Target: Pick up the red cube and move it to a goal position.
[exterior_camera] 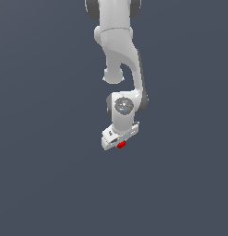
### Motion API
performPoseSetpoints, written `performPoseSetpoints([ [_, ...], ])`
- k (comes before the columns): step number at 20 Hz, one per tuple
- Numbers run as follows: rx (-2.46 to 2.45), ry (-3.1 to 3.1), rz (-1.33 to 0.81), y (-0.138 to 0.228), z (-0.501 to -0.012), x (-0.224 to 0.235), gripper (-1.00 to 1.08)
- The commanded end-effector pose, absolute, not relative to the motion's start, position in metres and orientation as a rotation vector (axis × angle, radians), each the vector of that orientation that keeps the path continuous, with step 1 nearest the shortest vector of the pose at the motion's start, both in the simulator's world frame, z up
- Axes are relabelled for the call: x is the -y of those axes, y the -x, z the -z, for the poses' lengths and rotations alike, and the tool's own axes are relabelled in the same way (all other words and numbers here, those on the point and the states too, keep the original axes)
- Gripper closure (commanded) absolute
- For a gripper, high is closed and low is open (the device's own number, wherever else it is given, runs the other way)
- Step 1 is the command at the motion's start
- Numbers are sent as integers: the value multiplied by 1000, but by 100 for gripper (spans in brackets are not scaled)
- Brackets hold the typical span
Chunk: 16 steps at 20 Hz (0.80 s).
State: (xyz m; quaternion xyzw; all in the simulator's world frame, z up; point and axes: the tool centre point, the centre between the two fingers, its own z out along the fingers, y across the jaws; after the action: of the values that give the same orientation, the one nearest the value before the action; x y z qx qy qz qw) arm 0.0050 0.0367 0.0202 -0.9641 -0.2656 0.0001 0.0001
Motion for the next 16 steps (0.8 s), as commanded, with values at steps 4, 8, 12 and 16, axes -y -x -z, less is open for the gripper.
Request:
performPoseSetpoints([
  [4, 835, 3028, 0, -4, -24, -36, 108],
  [8, 835, 3028, 0, -1, -35, -32, 108],
  [12, 835, 3029, 0, 4, -55, -26, 108],
  [16, 835, 3029, 0, 10, -82, -18, 108],
])
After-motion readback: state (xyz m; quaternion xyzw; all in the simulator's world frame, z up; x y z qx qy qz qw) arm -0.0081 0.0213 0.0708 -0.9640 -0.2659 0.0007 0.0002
